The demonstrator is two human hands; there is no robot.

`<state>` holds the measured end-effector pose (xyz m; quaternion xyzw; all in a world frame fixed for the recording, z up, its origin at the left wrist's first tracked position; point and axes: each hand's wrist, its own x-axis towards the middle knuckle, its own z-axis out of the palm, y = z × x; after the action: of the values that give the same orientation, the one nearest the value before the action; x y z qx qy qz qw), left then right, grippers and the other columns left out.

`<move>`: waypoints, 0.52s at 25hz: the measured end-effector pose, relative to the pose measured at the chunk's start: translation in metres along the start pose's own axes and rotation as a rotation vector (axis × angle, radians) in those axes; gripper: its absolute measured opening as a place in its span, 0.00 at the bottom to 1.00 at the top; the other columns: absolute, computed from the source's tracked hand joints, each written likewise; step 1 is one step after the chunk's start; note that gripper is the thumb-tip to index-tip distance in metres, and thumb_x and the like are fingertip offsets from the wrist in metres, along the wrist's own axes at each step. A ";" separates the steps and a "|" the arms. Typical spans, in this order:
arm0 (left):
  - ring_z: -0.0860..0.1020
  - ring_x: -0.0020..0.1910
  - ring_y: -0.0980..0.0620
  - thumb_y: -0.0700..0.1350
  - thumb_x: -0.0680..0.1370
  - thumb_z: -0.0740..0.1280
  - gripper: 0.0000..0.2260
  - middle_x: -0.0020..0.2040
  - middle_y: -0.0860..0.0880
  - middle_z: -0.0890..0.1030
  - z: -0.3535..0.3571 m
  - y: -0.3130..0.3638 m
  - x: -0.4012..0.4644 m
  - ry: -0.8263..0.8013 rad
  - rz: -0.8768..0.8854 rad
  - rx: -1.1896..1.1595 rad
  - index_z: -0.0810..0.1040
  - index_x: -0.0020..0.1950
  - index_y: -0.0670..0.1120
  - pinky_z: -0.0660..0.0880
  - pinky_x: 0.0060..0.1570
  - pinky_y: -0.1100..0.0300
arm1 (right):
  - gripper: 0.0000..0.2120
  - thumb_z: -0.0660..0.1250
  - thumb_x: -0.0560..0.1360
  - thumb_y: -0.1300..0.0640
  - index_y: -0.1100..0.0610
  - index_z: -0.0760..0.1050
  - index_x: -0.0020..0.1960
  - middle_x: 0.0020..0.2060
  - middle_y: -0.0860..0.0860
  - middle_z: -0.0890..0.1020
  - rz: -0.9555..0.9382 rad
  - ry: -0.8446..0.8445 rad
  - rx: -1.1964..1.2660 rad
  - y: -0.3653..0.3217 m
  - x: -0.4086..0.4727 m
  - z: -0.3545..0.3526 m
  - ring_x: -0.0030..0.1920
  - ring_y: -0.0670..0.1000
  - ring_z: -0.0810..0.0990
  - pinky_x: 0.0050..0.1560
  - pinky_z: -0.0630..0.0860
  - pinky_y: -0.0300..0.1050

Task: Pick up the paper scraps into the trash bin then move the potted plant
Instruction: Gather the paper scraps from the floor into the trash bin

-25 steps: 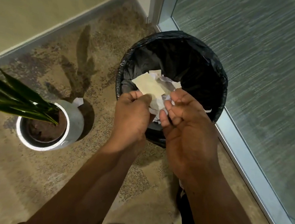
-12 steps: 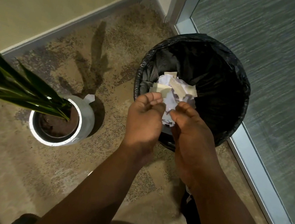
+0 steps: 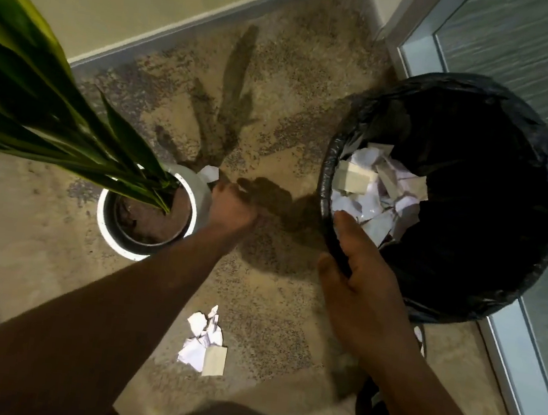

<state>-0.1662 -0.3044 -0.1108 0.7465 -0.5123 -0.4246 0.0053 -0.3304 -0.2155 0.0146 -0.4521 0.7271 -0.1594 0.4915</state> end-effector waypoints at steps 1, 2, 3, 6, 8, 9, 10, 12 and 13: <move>0.76 0.59 0.36 0.45 0.80 0.61 0.15 0.54 0.32 0.80 0.000 -0.006 0.010 -0.054 0.043 0.089 0.80 0.54 0.34 0.70 0.60 0.49 | 0.28 0.61 0.82 0.57 0.48 0.57 0.80 0.71 0.34 0.59 -0.023 0.004 -0.037 0.002 0.002 0.003 0.72 0.32 0.55 0.69 0.52 0.25; 0.74 0.64 0.36 0.45 0.80 0.59 0.17 0.57 0.32 0.79 0.000 -0.009 0.021 -0.108 0.039 0.137 0.79 0.56 0.33 0.65 0.68 0.47 | 0.29 0.61 0.82 0.58 0.48 0.56 0.80 0.72 0.35 0.58 -0.039 0.006 -0.067 0.003 0.004 0.003 0.73 0.33 0.54 0.71 0.52 0.29; 0.70 0.68 0.36 0.44 0.81 0.59 0.18 0.62 0.32 0.76 0.002 -0.013 0.034 -0.146 0.017 0.188 0.77 0.61 0.32 0.60 0.73 0.46 | 0.29 0.61 0.82 0.58 0.48 0.55 0.80 0.73 0.35 0.57 -0.048 0.007 -0.085 0.005 0.007 0.004 0.75 0.34 0.53 0.74 0.52 0.33; 0.62 0.74 0.35 0.44 0.82 0.59 0.18 0.72 0.35 0.69 0.010 -0.025 0.071 -0.292 0.034 0.528 0.73 0.71 0.40 0.49 0.76 0.38 | 0.30 0.61 0.82 0.59 0.47 0.55 0.80 0.76 0.37 0.57 -0.075 -0.016 -0.086 0.007 0.012 0.006 0.77 0.35 0.53 0.77 0.54 0.38; 0.60 0.76 0.35 0.46 0.84 0.56 0.19 0.74 0.37 0.68 0.019 -0.029 0.091 -0.406 0.036 0.712 0.70 0.75 0.44 0.47 0.75 0.33 | 0.30 0.60 0.83 0.59 0.46 0.54 0.80 0.76 0.34 0.56 -0.095 -0.040 -0.102 0.009 0.016 0.005 0.75 0.30 0.52 0.75 0.53 0.34; 0.61 0.75 0.35 0.48 0.85 0.56 0.20 0.75 0.37 0.67 0.025 -0.033 0.101 -0.428 -0.010 0.732 0.69 0.75 0.43 0.50 0.74 0.33 | 0.30 0.59 0.83 0.60 0.45 0.53 0.80 0.74 0.32 0.55 -0.092 -0.050 -0.108 0.010 0.017 0.005 0.73 0.27 0.51 0.74 0.52 0.31; 0.62 0.75 0.35 0.50 0.85 0.56 0.20 0.75 0.37 0.67 0.029 -0.036 0.108 -0.443 -0.053 0.751 0.69 0.75 0.42 0.54 0.74 0.35 | 0.29 0.58 0.83 0.60 0.44 0.53 0.80 0.73 0.30 0.54 -0.085 -0.056 -0.110 0.011 0.018 0.004 0.71 0.24 0.50 0.73 0.51 0.29; 0.65 0.73 0.36 0.52 0.85 0.58 0.20 0.73 0.37 0.69 0.037 -0.041 0.116 -0.445 -0.105 0.732 0.72 0.72 0.42 0.59 0.72 0.35 | 0.29 0.57 0.83 0.61 0.43 0.53 0.79 0.71 0.27 0.53 -0.091 -0.055 -0.121 0.012 0.020 0.003 0.71 0.22 0.49 0.72 0.50 0.26; 0.66 0.72 0.35 0.52 0.85 0.58 0.19 0.72 0.38 0.70 0.039 -0.044 0.118 -0.457 -0.095 0.767 0.74 0.71 0.43 0.61 0.71 0.35 | 0.29 0.57 0.83 0.62 0.43 0.53 0.79 0.71 0.27 0.53 -0.104 -0.052 -0.130 0.013 0.021 0.003 0.71 0.23 0.49 0.72 0.51 0.26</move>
<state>-0.1442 -0.3577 -0.2293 0.6041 -0.5860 -0.3576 -0.4048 -0.3365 -0.2246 -0.0077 -0.5244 0.6984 -0.1254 0.4706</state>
